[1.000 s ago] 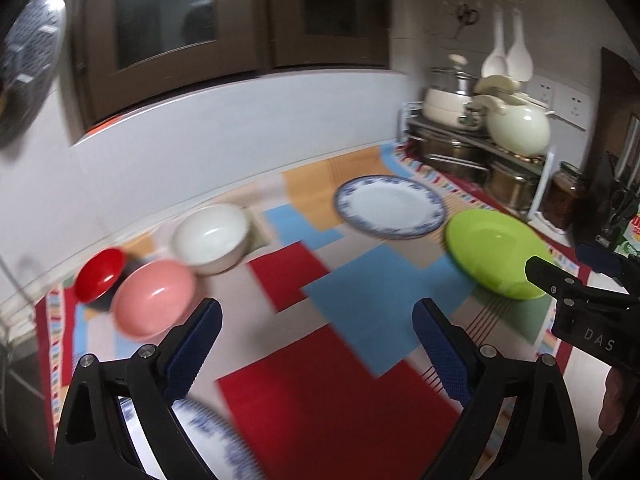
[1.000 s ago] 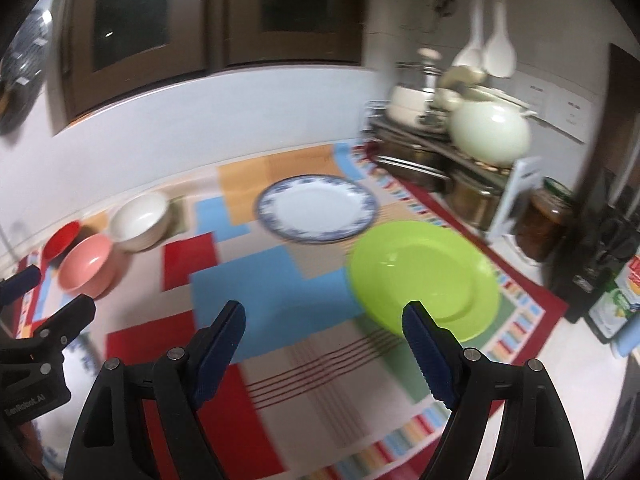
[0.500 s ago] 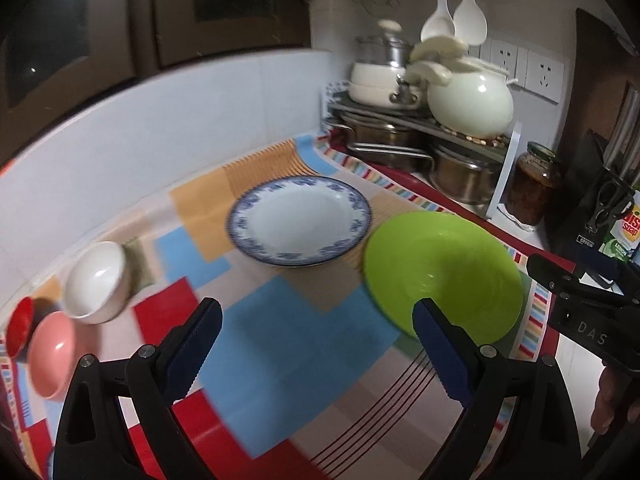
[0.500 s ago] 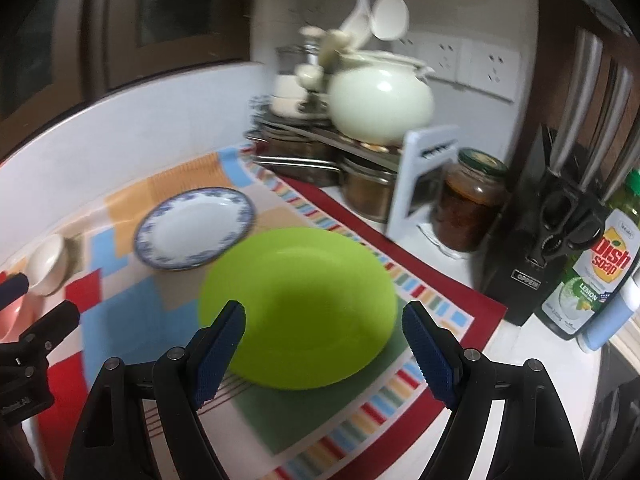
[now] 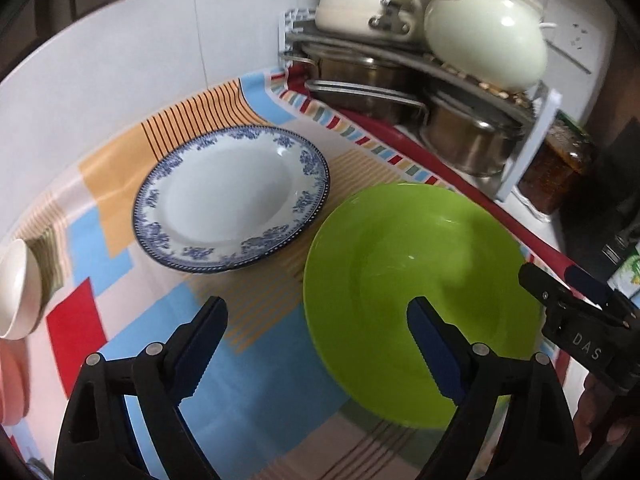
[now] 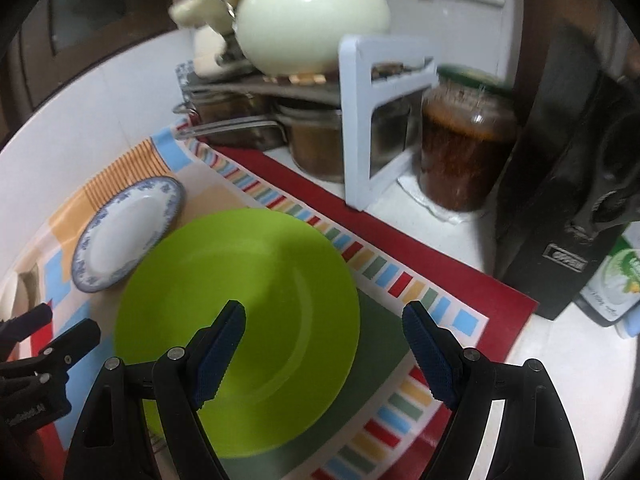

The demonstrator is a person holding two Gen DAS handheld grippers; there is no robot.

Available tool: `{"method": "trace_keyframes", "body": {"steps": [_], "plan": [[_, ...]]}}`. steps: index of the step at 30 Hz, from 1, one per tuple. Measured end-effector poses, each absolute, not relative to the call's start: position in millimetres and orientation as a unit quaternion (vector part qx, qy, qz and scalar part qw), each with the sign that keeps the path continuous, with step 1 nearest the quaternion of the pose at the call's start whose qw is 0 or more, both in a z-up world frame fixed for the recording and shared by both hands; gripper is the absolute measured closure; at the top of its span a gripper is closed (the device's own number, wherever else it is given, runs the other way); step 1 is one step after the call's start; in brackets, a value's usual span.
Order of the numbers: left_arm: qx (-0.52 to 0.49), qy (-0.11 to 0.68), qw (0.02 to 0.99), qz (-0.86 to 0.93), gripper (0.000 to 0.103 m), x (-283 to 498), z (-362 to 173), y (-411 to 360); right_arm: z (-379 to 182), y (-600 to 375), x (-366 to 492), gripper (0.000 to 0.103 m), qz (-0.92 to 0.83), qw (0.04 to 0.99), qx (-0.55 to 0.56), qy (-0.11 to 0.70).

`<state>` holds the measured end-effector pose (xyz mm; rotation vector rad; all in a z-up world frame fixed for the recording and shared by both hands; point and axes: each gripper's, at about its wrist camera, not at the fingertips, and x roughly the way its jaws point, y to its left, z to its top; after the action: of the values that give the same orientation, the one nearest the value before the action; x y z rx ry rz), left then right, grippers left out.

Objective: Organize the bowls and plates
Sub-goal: 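Move both tools to the rim of the lime-green plate, then close the left tool on the green plate rim while the right tool also closes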

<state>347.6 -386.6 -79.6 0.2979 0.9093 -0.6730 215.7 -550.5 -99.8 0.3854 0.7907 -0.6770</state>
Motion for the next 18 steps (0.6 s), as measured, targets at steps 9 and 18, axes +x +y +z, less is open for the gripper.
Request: {"method": "trace_keyframes", "body": {"steps": [9,18], "plan": [[0.151,0.460,0.813,-0.323,0.022,365,-112,-414,-128,-576,232,0.023,-0.320,0.823,0.202,0.424],[0.150,0.468,0.806,-0.329,0.032,371,-127,-423,-138,-581,241,0.042,-0.310,0.820,0.196,0.440]]}}
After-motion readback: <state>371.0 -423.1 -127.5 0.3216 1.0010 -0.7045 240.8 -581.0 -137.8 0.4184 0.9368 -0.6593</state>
